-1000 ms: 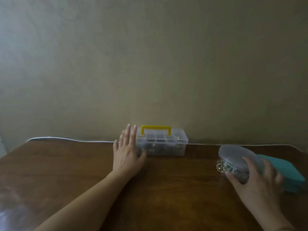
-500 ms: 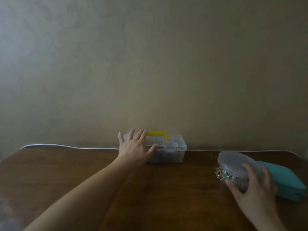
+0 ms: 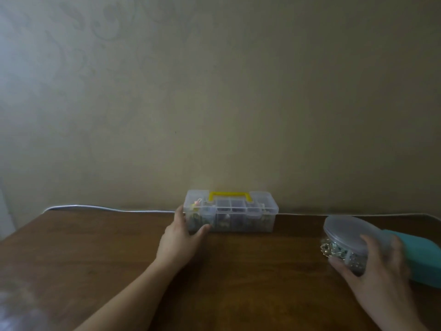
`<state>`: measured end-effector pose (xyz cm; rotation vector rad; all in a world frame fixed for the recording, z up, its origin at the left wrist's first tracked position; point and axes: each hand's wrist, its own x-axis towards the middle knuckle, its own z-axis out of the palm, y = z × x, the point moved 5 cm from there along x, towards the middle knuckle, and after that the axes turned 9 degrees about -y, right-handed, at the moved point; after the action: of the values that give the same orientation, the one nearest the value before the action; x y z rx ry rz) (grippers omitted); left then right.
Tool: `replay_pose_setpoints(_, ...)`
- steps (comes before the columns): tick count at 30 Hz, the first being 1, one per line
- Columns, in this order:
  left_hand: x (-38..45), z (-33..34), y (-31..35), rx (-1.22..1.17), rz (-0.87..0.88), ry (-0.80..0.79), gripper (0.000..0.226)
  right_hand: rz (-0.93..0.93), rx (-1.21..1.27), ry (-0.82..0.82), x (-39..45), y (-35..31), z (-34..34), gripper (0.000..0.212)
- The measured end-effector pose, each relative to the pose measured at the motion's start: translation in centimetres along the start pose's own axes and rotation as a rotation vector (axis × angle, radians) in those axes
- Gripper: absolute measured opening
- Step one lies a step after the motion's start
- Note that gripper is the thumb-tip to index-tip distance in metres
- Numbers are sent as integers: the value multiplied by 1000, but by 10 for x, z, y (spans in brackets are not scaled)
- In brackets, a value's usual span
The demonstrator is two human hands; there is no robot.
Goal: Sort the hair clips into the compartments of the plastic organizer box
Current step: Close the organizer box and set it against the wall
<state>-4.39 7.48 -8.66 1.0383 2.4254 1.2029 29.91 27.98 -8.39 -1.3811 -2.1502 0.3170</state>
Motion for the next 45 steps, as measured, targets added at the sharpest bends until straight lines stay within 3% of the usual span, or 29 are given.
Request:
replay_pose_setpoints(8, -7, -1, 3, 47, 50, 9, 88, -22, 167, 32, 11, -30, -13, 81)
replay_pose_setpoints(12, -4, -2, 1, 12, 47, 10, 87, -324, 322, 170, 12, -102, -22, 69)
replay_pose_setpoints(15, -5, -2, 1, 1, 71, 9, 87, -533, 435, 111, 24, -180, -2, 63)
replay_pose_setpoints(19, -10, -5, 3, -72, 150, 53, 93, -598, 545, 18, 20, -257, 51, 64)
replay_pose_setpoints(24, -13, -4, 5, -61, 238, 48, 97, -593, 462, -53, 12, -288, 96, 65)
replay_pose_setpoints(27, -12, -2, 5, -37, 248, 51, 98, -566, 263, -100, 19, -290, 102, 72)
replay_pose_setpoints(30, -12, -1, 5, -13, 244, 64, 99, -550, 74, -203, 23, -271, 93, 85)
replay_pose_setpoints(33, -11, -1, 5, -16, 204, 69, 100, -541, -8, -63, 23, -206, 47, 87)
replay_pose_setpoints(35, -10, -2, 5, -34, 174, 66, 101, -429, -46, 69, 24, -135, 6, 79)
replay_pose_setpoints(37, -10, -2, 7, -44, 154, 68, 100, -188, -83, 96, 25, -48, -33, 77)
replay_pose_setpoints(41, -12, -4, 9, -40, 128, 62, 98, 162, -330, -54, 18, 80, -68, 86)
replay_pose_setpoints(45, -16, -6, 11, -48, 118, 50, 96, 235, -198, -176, 15, 94, -63, 84)
